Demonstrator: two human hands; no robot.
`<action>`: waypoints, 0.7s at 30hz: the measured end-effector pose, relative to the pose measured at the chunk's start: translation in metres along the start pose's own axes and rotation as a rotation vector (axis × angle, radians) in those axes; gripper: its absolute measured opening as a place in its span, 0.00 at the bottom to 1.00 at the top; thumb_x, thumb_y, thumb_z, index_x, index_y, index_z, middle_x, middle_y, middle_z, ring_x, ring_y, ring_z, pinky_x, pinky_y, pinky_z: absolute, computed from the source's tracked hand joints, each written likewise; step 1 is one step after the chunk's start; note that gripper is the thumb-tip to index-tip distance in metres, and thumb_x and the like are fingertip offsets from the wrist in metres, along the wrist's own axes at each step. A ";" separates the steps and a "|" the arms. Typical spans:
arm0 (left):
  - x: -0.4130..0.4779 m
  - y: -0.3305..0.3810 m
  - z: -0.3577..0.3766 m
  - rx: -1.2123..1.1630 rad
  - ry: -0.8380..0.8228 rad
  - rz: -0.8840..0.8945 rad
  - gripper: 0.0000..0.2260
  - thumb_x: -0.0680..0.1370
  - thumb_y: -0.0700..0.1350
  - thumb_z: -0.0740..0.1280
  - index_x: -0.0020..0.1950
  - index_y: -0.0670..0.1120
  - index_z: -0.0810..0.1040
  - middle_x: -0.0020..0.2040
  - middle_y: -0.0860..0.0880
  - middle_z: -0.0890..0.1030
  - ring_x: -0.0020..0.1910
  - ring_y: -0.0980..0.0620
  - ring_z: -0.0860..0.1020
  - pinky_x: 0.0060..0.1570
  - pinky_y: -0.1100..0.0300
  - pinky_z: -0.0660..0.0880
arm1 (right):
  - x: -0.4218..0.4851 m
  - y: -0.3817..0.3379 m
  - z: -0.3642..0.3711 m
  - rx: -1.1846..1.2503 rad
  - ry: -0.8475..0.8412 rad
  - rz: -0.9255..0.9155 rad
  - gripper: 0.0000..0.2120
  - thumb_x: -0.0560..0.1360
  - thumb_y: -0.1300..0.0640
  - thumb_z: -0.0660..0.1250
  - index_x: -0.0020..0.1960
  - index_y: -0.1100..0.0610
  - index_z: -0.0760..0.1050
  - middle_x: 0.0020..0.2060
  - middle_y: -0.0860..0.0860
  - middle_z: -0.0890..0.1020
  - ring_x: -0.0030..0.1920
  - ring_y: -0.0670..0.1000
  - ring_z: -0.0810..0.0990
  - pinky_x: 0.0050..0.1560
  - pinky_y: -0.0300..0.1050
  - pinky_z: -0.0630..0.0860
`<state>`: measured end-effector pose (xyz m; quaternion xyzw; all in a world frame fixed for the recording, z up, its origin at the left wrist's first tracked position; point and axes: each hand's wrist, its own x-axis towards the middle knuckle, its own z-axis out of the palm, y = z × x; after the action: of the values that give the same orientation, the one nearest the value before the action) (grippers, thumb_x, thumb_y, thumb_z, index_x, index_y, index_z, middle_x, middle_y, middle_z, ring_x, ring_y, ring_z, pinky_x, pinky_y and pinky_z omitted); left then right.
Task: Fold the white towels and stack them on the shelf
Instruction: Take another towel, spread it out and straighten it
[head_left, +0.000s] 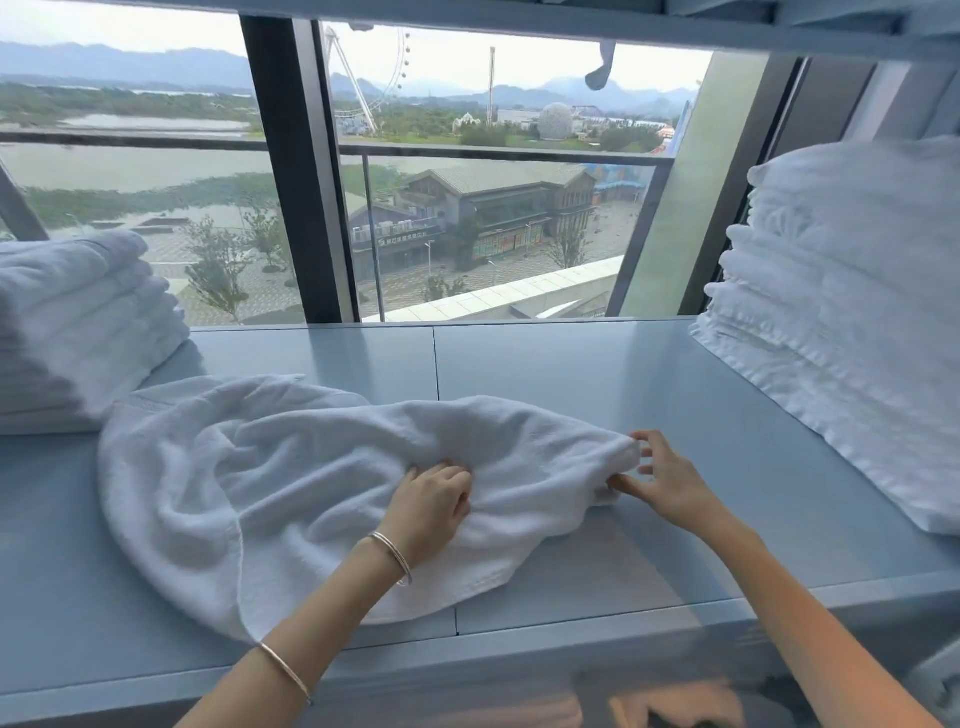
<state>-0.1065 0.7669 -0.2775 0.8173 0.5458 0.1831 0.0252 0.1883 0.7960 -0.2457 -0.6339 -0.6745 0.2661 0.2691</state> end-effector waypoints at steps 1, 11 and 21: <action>0.000 0.000 -0.003 0.002 -0.028 -0.042 0.09 0.73 0.49 0.57 0.44 0.46 0.74 0.50 0.49 0.80 0.54 0.48 0.76 0.54 0.45 0.71 | -0.001 -0.004 0.002 0.079 -0.030 0.035 0.26 0.69 0.54 0.74 0.62 0.56 0.65 0.50 0.53 0.76 0.50 0.54 0.78 0.52 0.47 0.73; -0.020 0.015 -0.004 0.134 -0.116 -0.171 0.12 0.75 0.57 0.58 0.52 0.53 0.71 0.63 0.54 0.70 0.66 0.48 0.66 0.62 0.35 0.58 | 0.005 -0.053 0.034 0.571 0.100 0.015 0.10 0.69 0.64 0.71 0.46 0.57 0.70 0.38 0.53 0.79 0.37 0.50 0.77 0.39 0.42 0.75; -0.025 -0.029 -0.081 -1.024 0.189 -0.501 0.11 0.75 0.51 0.63 0.38 0.45 0.77 0.35 0.51 0.75 0.35 0.56 0.71 0.39 0.60 0.66 | 0.034 -0.076 -0.015 -0.005 0.317 -0.427 0.15 0.68 0.75 0.67 0.50 0.61 0.79 0.42 0.55 0.80 0.39 0.57 0.80 0.41 0.47 0.79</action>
<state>-0.1669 0.7426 -0.2157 0.5267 0.5644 0.4845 0.4113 0.1427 0.8264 -0.1807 -0.5116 -0.7431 0.0987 0.4200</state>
